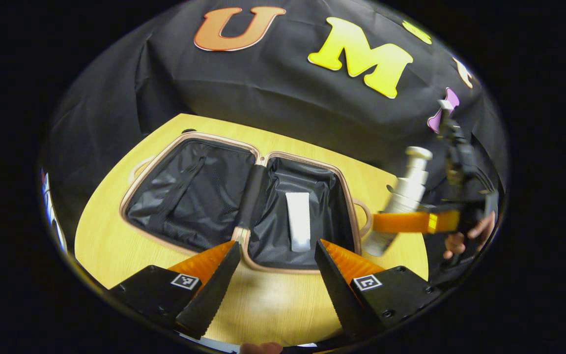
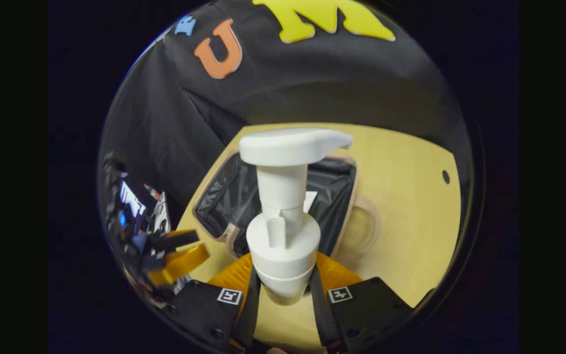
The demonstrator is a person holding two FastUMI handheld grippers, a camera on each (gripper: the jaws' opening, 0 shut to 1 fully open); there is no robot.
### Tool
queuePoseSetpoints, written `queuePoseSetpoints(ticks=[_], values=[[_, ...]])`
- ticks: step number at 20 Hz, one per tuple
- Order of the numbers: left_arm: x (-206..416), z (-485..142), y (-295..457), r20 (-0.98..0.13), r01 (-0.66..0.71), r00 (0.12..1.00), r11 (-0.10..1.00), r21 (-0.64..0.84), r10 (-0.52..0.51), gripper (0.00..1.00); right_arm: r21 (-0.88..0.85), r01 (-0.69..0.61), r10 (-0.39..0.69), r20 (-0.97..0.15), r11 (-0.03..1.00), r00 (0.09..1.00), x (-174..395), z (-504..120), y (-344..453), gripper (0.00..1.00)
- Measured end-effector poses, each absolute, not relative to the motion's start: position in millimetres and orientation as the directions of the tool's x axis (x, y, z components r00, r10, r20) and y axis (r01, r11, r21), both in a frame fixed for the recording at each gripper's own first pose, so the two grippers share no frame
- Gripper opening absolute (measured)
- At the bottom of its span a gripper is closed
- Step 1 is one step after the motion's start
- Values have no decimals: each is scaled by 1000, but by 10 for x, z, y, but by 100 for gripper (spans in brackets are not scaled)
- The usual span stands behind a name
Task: First open the suitcase, pack the skin care products into it, and then close the suitcase.
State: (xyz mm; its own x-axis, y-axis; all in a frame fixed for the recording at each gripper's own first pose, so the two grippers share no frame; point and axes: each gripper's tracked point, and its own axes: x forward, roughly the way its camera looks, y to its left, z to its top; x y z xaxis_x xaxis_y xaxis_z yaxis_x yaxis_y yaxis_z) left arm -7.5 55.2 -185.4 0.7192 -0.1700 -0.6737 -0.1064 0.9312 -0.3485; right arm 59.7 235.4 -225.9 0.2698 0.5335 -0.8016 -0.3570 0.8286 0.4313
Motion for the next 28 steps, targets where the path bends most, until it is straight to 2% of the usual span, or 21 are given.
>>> queuePoseSetpoints(ticks=[2, 3, 7, 12, 13, 14, 17, 18, 22, 28], values=[[-320, -1894, 595, -677, -142, 714, 910, -389, -178, 98, 427, -252, 475, -861, 869, 182, 702, -2674, 2474, 43], [-432, -1881, 642, -675, -165, 718, 899, -405, -172, 98, 424, -223, 460, -875, 878, 152, 743, -2820, 2549, 46], [-711, -1871, 935, -678, -247, 726, 875, -417, -118, 98, 372, -123, 384, -919, 920, 90, 869, -3223, 2630, 46], [-703, -1615, 1047, -616, -221, 780, 873, -434, -109, 98, 299, -17, 299, -954, 954, 33, 900, -3445, 2670, 46], [-717, -1597, 1023, -613, -205, 781, 879, -431, -119, 98, 281, -3, 281, -959, 960, 25, 904, -3454, 2655, 43], [-691, -1595, 986, -609, -187, 783, 885, -427, -128, 98, 264, 14, 264, -964, 964, 21, 912, -3457, 2632, 46], [-663, -1561, 899, -597, -140, 786, 896, -422, -158, 98, 223, 71, 222, -975, 972, 19, 950, -3504, 2601, 46], [-662, -1550, 886, -594, -130, 788, 897, -422, -165, 98, 210, 73, 210, -978, 975, 20, 948, -3511, 2596, 43], [-676, -1536, 898, -590, -120, 789, 898, -424, -173, 98, 191, 66, 189, -981, 979, 30, 952, -3516, 2598, 47], [-707, -1562, 1026, -598, -141, 783, 889, -436, -170, 98, 164, 61, 162, -986, 985, 40, 950, -3523, 2578, 46]])
